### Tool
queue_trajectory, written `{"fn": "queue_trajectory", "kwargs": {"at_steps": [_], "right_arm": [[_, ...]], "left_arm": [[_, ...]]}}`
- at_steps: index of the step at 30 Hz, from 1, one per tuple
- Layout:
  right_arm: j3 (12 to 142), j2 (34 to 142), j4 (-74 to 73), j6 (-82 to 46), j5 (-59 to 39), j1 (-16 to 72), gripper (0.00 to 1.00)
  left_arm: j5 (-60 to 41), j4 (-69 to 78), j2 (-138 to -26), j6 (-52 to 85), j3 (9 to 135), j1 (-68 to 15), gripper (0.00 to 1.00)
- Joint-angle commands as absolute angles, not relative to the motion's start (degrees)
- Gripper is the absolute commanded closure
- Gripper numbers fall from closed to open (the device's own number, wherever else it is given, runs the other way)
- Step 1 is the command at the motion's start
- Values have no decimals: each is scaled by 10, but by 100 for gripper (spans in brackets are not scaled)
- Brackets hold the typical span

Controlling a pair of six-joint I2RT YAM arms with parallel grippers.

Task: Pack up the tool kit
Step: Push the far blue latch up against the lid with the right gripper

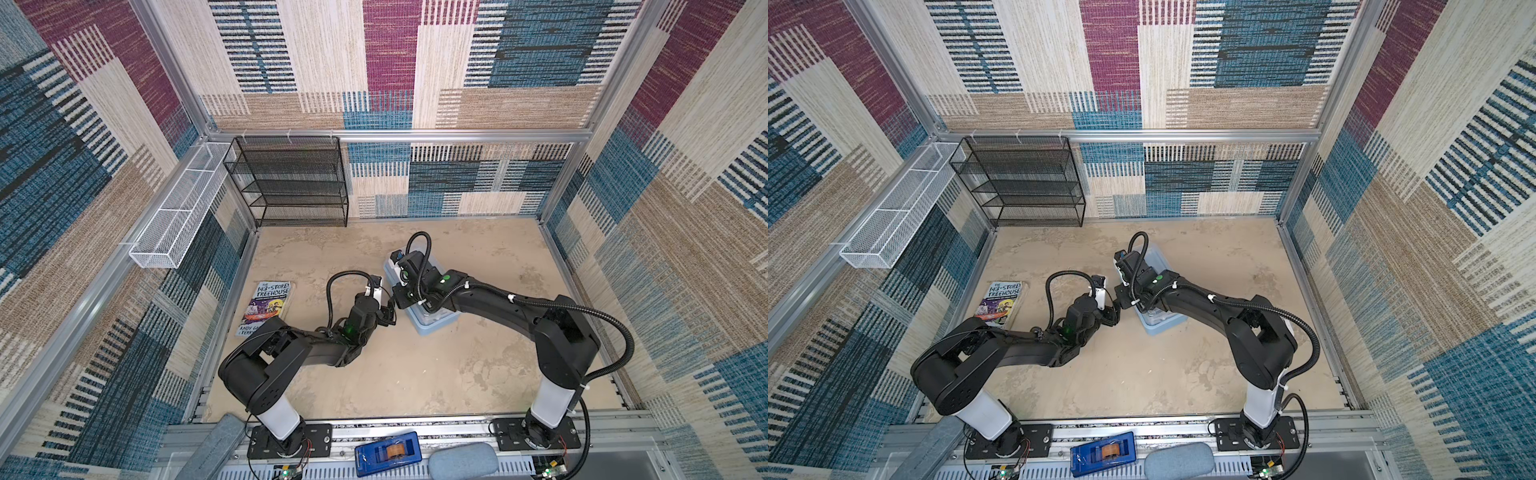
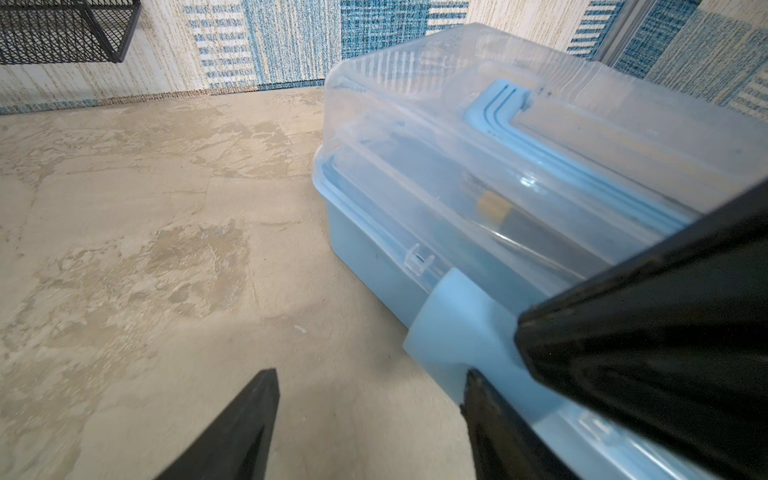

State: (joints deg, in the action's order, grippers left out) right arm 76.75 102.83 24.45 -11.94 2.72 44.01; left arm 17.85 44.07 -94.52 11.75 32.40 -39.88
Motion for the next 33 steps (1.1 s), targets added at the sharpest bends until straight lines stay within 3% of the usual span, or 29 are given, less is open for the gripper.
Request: {"fn": "queue_trajectory", "kwargs": {"at_steps": [1, 33], "right_arm": [[768, 1025, 261, -121, 49, 439, 94], [763, 1022, 258, -121, 47, 439, 93]], "left_arm": [[186, 435, -942, 117, 329, -398, 27], [178, 395, -944, 112, 351, -398, 27]]}}
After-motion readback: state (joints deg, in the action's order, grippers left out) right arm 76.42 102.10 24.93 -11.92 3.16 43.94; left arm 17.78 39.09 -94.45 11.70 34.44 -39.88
